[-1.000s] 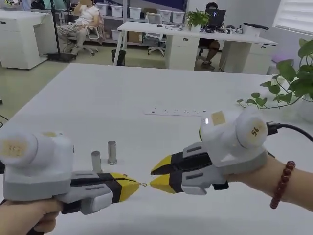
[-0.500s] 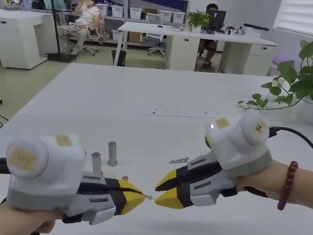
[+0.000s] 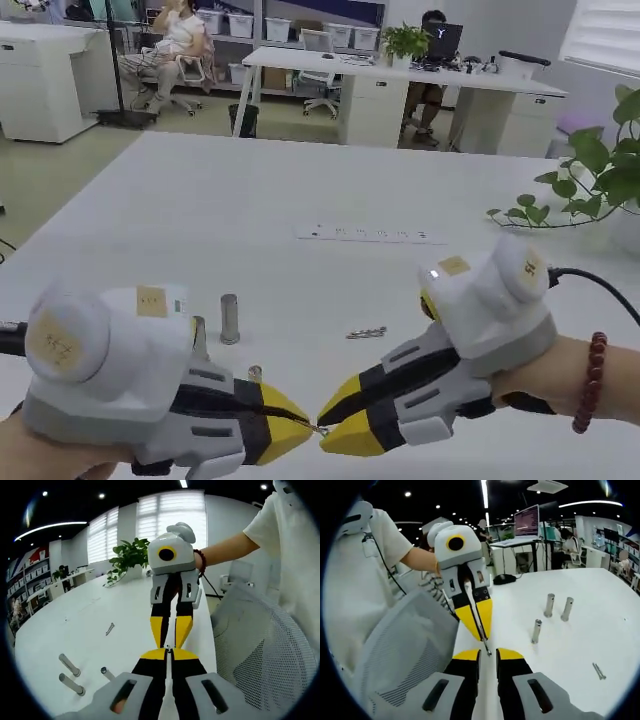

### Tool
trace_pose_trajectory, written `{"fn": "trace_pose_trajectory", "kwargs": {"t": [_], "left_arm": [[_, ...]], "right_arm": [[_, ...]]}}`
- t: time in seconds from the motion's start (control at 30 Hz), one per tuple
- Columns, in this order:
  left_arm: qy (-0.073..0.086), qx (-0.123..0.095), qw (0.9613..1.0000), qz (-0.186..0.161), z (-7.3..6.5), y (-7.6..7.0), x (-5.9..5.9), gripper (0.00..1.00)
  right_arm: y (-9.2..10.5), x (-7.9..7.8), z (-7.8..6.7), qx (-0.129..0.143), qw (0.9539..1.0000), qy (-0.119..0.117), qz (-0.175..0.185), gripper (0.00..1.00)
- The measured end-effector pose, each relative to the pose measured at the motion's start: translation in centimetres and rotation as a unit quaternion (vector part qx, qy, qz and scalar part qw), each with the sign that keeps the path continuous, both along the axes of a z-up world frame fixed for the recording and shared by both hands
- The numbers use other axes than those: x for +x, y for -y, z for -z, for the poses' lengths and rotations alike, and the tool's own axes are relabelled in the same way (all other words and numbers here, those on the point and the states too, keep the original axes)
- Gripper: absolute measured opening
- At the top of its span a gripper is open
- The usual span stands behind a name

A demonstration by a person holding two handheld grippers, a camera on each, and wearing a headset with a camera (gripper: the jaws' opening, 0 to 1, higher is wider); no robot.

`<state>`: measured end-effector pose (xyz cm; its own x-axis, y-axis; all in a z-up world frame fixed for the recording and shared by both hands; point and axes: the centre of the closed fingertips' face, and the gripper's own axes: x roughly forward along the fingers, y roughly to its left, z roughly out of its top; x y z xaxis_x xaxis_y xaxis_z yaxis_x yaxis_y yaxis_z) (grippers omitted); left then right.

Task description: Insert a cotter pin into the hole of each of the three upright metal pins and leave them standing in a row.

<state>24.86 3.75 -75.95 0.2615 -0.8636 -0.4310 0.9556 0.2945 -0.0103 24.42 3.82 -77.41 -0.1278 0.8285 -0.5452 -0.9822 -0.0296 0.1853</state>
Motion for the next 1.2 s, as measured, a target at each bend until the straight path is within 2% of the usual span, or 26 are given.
{"fn": "trace_pose_trajectory", "kwargs": {"t": [0.23,0.6,0.73,0.93,1.1,1.2], "left_arm": [[0.005,0.005,0.9996,0.026,0.0,0.4,-0.7,0.00],[0.008,0.007,0.9992,0.038,0.0,0.6,-1.0,0.00],[0.016,0.010,0.9991,0.039,0.1,0.6,-0.9,0.00],[0.018,0.010,0.9993,0.032,0.4,0.5,-0.8,0.00],[0.022,0.001,0.9997,0.008,0.3,0.3,-0.3,0.02],[0.023,0.006,0.9997,-0.008,0.6,-0.2,0.1,0.04]], "right_arm": [[0.0,-0.6,0.1,0.003,0.9998,-0.011,-0.017,0.10],[0.1,-1.0,0.3,0.002,0.9993,-0.020,-0.031,0.05],[0.2,-1.0,0.4,-0.007,0.9993,-0.010,-0.036,0.04],[0.1,-1.1,0.6,-0.025,0.9987,0.009,-0.043,0.03],[0.0,-0.8,0.5,-0.034,0.9987,0.018,-0.035,0.02],[0.0,-0.6,0.3,-0.040,0.9986,0.020,-0.028,0.02]]}}
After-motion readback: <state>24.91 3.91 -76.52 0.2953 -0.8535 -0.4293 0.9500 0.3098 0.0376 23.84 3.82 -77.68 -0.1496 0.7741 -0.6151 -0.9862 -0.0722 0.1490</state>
